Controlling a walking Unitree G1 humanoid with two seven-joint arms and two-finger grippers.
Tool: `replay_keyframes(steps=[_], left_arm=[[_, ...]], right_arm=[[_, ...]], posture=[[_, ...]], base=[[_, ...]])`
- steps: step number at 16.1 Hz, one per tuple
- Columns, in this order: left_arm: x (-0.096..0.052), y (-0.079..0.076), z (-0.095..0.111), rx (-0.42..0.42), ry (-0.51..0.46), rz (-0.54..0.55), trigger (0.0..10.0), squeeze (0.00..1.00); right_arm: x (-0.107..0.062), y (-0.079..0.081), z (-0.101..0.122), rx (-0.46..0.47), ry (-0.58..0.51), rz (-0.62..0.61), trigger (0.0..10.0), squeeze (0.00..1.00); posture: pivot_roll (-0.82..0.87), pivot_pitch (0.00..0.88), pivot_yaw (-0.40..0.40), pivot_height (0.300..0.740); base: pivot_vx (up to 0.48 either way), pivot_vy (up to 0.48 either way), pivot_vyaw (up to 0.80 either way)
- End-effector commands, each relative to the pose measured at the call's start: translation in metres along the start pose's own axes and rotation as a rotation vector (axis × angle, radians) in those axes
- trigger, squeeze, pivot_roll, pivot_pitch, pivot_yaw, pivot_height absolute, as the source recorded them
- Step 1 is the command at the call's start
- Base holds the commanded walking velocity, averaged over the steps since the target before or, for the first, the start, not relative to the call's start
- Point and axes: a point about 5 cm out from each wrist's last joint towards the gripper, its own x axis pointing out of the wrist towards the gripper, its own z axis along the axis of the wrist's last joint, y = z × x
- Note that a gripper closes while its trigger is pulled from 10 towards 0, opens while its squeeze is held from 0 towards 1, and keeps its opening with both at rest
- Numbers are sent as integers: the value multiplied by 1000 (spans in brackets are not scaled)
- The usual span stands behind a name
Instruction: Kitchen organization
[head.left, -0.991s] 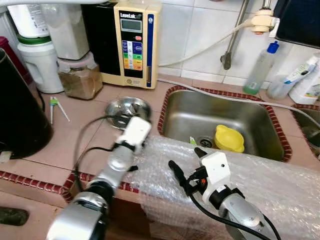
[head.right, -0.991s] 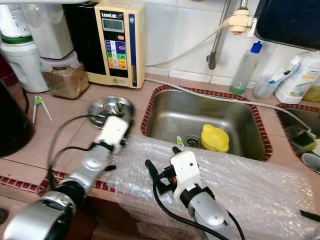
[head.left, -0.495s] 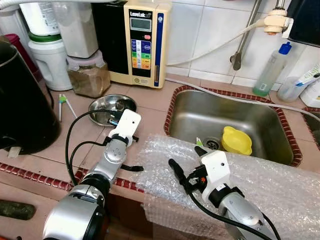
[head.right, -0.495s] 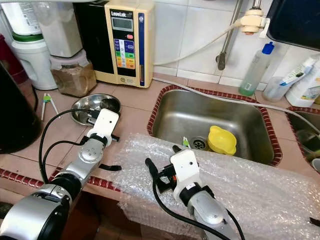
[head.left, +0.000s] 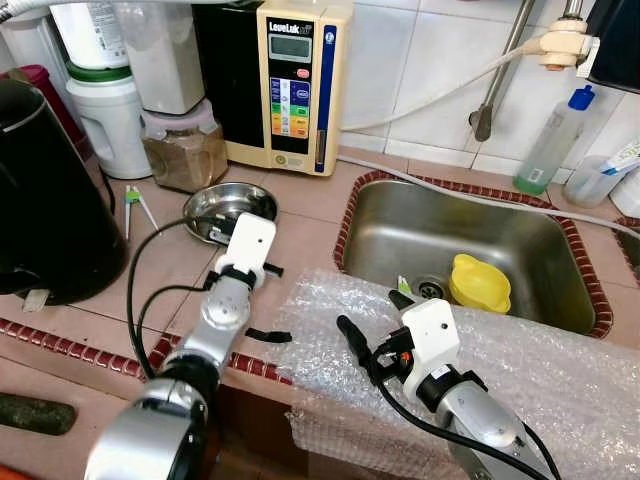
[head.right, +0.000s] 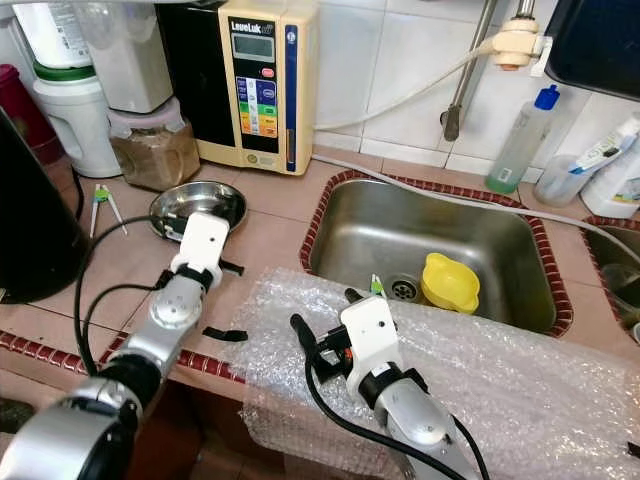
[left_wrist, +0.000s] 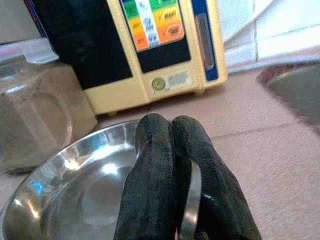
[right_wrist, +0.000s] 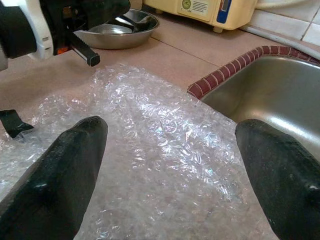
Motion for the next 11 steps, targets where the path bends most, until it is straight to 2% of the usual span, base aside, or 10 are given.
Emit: replay_keyframes(steps=[1,3,5,8,11], left_arm=[[1,0,11,-26,-68,-6,0,0],[-1,3,22,-55,-135,-9,0,0],[-1,9,45,-124,-257,-2,0,0],[-1,7,65,-152,-296,-26,0,0],[-2,3,64,-144,-266,-69,0,0]], right_arm=[[1,-4,1,-14,-2,-10,10000,0],[3,-5,1,-16,-5,-7,10000,0],[6,-5,3,-18,-15,1,10000,0],[9,-6,3,-23,-19,7,10000,0],[10,-7,3,-26,-22,5,10000,0]], posture=[[24,0,-13,740],[33,0,-16,740],[47,0,-23,740],[54,0,-25,740],[52,0,-21,740]], base=[[0,0,0],[0,0,0],[0,0,0],[0,0,0],[0,0,0]])
